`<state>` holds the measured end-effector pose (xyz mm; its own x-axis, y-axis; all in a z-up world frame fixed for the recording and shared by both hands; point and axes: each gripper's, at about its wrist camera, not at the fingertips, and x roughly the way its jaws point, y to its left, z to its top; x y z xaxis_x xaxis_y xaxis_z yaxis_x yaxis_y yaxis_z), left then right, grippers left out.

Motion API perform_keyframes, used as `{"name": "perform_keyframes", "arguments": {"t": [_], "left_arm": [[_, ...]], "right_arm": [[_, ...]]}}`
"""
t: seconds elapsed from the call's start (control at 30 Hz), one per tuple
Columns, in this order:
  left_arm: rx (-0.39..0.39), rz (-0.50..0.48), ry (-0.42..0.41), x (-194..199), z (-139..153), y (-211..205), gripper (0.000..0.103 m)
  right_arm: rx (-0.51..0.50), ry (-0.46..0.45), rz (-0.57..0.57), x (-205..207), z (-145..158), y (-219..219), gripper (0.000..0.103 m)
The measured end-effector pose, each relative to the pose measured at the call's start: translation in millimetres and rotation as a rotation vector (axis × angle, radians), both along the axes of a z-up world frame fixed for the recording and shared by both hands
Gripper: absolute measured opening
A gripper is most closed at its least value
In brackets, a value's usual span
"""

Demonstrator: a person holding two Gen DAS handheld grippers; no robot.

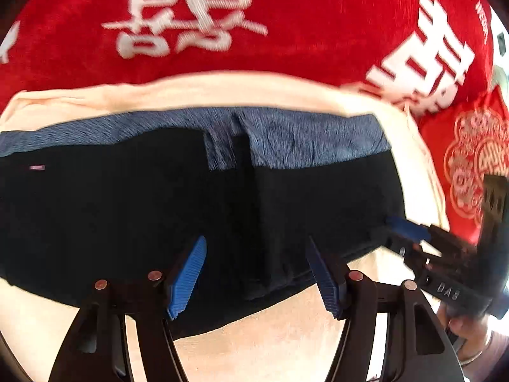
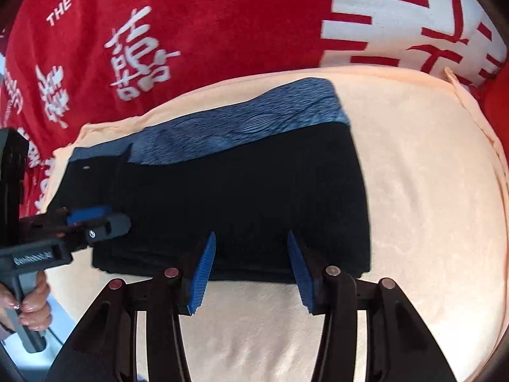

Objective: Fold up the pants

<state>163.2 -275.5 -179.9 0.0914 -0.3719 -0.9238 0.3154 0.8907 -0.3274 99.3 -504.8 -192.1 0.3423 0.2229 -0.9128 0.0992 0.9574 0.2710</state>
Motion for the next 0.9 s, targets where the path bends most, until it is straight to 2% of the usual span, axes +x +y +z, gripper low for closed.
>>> {"name": "perform_keyframes", "arguments": {"t": [0.1, 0.2, 0.27, 0.3, 0.37, 0.63, 0.7, 0.77, 0.83, 0.9], "left_arm": [[0.032, 0.005, -0.028, 0.4, 8.9, 1.3, 0.066], [0.089, -0.006, -0.042, 0.2, 8.1, -0.7, 0.066], [0.138, 0.008, -0.045, 0.3, 3.9, -1.0, 0.066], [0.164, 0.022, -0.043, 0.6, 1.3, -1.2, 0.066], [0.201, 0.057, -0.033, 0.6, -3.1, 4.8, 0.066], [0.312, 0.107, -0.022, -4.4, -11.7, 43.6, 0.066], [0.331, 0.117, -0.015, -5.0, -14.2, 54.0, 0.066], [0.348, 0.138, -0.004, -5.4, -16.4, 66.6, 0.066], [0.350, 0.162, 0.004, -5.3, -16.8, 76.8, 0.066], [0.346, 0.178, 0.010, -6.0, -16.3, 85.5, 0.066]], "right_arm": [[0.048, -0.018, -0.006, 0.1, 8.6, -5.4, 0.051], [0.054, -0.053, -0.059, 8.2, 18.8, -21.3, 0.050], [0.083, -0.053, -0.100, 19.2, 19.3, -33.6, 0.042], [0.106, -0.047, -0.118, 25.8, 18.6, -38.5, 0.034], [0.123, -0.039, -0.117, 35.0, 16.4, -36.6, 0.032], [0.171, 0.018, -0.019, 48.3, -1.4, 30.3, 0.032], [0.170, 0.064, 0.006, 48.9, -11.9, 50.4, 0.032], [0.129, 0.126, 0.041, 48.1, -27.9, 73.1, 0.032], [0.045, 0.095, 0.056, 43.8, -26.4, 88.5, 0.033], [0.044, 0.104, 0.068, 41.6, -24.9, 94.8, 0.033]]}}
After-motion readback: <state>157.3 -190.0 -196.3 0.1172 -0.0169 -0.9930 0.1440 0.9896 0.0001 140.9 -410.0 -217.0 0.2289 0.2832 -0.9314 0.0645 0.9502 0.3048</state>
